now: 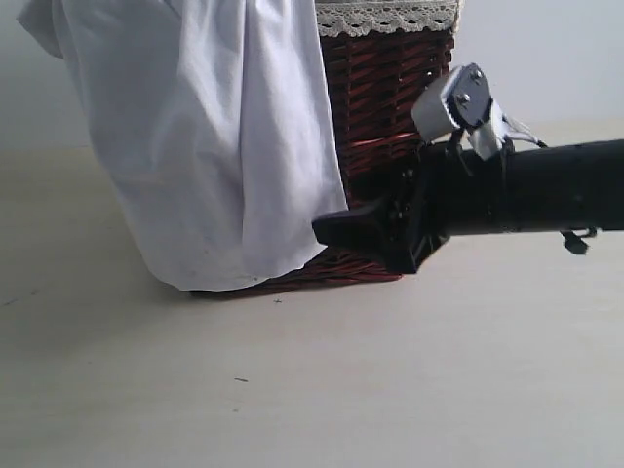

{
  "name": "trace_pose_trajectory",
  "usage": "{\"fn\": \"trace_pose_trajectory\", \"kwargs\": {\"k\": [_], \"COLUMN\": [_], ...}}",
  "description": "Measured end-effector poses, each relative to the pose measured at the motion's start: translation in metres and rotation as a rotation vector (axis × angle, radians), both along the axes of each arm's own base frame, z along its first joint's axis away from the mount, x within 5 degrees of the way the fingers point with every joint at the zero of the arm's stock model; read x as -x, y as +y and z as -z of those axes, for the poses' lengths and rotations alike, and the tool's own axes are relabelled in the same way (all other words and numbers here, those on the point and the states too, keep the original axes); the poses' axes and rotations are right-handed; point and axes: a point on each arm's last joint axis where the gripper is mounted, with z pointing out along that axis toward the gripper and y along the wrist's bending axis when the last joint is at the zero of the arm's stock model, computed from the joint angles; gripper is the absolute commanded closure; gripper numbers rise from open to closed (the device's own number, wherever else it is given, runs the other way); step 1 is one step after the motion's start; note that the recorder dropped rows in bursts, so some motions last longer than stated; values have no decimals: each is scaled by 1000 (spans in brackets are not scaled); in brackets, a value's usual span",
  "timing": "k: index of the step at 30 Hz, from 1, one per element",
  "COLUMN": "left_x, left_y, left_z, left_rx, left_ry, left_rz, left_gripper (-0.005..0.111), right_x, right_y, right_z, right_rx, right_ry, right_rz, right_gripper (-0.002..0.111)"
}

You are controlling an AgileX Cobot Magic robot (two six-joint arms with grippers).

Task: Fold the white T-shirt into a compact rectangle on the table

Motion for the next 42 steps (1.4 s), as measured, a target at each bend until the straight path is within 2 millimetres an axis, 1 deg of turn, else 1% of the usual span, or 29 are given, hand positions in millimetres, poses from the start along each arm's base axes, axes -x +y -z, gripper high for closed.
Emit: {"fn": "trace_pose_trajectory", "kwargs": {"k": [3, 5, 8, 12, 17, 20, 24, 25, 27, 30, 34, 39, 42], "left_x": [0, 0, 0, 0, 0, 0, 0, 0, 0, 0, 0, 0, 0], "left_y": [0, 0, 0, 0, 0, 0, 0, 0, 0, 0, 0, 0, 0], "left_z": [0, 0, 0, 0, 0, 0, 0, 0, 0, 0, 0, 0, 0], "left_rx": [0, 0, 0, 0, 0, 0, 0, 0, 0, 0, 0, 0, 0], "left_ry": [0, 0, 0, 0, 0, 0, 0, 0, 0, 0, 0, 0, 0], "left_rz": [0, 0, 0, 0, 0, 0, 0, 0, 0, 0, 0, 0, 0], "left_gripper": [39, 39, 39, 39, 39, 39, 39, 39, 39, 39, 39, 39, 39], "right_x": [-17, -25, -29, -28, -24, -18, -8, -6, -3, 5, 12, 17, 25], "right_y": [11, 19, 28, 31, 31, 31, 32, 32, 32, 29, 23, 14, 8], "right_z": [-3, -4, -2, -2, -12, -26, -63, -77, -100, -143, -191, -240, -269], "right_rx": [5, 3, 1, -8, -28, -67, -140, -162, -189, -225, -242, -246, -259], "right_ry": [-27, -36, -36, -34, -58, -93, -193, -236, -308, -443, -600, -751, -840], "right_rz": [4, -10, -27, -45, -62, -93, -155, -168, -182, -189, -139, -40, 5], "right_gripper": [40, 48, 70, 107, 108, 108, 108, 108, 108, 108, 108, 108, 108]}}
